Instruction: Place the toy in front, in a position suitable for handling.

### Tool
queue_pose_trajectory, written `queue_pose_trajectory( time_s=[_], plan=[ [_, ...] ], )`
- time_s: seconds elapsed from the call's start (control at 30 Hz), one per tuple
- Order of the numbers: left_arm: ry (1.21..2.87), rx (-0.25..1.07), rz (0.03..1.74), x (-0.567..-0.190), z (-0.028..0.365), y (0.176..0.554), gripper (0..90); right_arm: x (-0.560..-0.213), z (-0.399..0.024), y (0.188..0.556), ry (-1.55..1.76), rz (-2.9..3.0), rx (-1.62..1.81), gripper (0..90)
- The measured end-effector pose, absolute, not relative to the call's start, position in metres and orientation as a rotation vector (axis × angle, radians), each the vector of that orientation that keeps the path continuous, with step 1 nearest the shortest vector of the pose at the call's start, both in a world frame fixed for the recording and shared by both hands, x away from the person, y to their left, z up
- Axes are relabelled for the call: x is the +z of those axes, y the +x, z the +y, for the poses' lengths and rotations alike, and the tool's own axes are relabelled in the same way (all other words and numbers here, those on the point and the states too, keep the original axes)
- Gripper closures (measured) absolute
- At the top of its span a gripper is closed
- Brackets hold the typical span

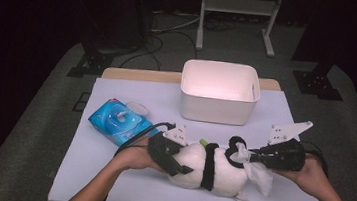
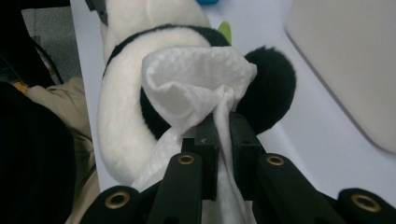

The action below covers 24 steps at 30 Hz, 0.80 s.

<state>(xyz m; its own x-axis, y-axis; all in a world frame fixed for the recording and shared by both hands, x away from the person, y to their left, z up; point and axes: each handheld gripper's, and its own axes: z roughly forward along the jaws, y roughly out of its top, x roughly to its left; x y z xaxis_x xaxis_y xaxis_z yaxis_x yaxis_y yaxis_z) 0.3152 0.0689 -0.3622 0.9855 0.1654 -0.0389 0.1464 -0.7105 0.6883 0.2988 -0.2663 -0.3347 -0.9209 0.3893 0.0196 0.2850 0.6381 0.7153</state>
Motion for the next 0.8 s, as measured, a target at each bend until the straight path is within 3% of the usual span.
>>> queue_pose_trajectory(
  time_s=[0.3,0.8],
  plan=[
    [2.371,0.046,0.223,-0.361,0.067,0.314,26.2,-0.338,-0.269,0.292,0.562,2.728,1.147,83.3],
    [2.349,0.067,0.199,-0.350,0.052,0.311,26.2,-0.315,-0.226,0.301,0.406,2.772,1.064,83.3]
  ],
)
